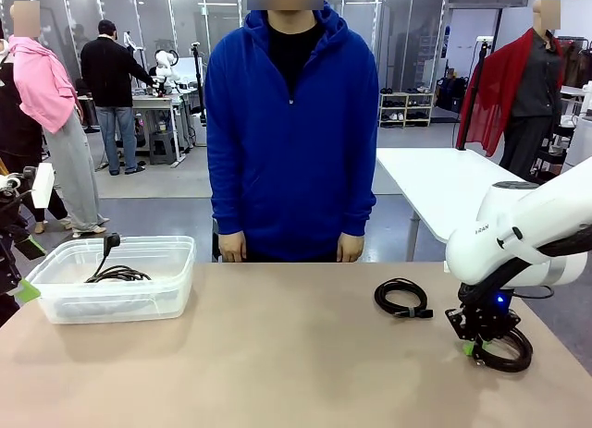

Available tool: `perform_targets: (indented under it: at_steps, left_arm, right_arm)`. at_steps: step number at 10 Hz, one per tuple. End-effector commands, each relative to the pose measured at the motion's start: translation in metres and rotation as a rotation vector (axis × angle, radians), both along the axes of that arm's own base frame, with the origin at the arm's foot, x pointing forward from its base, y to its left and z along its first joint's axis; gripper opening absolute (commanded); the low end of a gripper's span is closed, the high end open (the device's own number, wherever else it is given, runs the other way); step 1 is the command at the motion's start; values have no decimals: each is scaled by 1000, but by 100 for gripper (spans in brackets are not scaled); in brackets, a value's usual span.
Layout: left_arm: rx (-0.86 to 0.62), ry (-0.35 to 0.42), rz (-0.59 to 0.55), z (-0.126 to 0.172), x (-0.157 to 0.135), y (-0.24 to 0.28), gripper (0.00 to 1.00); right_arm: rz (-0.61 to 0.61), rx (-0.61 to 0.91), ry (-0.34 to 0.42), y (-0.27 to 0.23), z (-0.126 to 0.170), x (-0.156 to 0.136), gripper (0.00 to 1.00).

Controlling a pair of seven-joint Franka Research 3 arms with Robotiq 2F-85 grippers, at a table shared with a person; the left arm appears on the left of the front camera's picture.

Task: Organize and store the cables.
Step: Place the USB Extension Cable into the Organizing box.

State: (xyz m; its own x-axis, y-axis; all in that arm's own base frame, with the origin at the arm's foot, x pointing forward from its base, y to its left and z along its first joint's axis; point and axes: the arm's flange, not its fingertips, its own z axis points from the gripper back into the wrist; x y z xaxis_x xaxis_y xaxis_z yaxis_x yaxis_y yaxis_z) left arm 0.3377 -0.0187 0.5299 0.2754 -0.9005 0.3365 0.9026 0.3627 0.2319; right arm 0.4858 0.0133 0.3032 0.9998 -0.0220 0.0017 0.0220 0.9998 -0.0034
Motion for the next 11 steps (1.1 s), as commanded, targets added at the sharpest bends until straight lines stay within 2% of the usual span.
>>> perform_targets:
  at_steps: [1,5,8,11]
  left_arm:
    - [8,-3,4,1,0,0,100]
    - [8,-3,4,1,0,0,100]
    - [8,-3,4,1,0,0,100]
    - [8,-3,4,1,0,0,100]
  right_arm:
    - [-14,-7,2,2,2,2,1]
    - [-6,-22,-1,-1,9,2,0]
    - [71,-36,31,2,51,0,0]
    - [84,-58,26,4,65,-2,0]
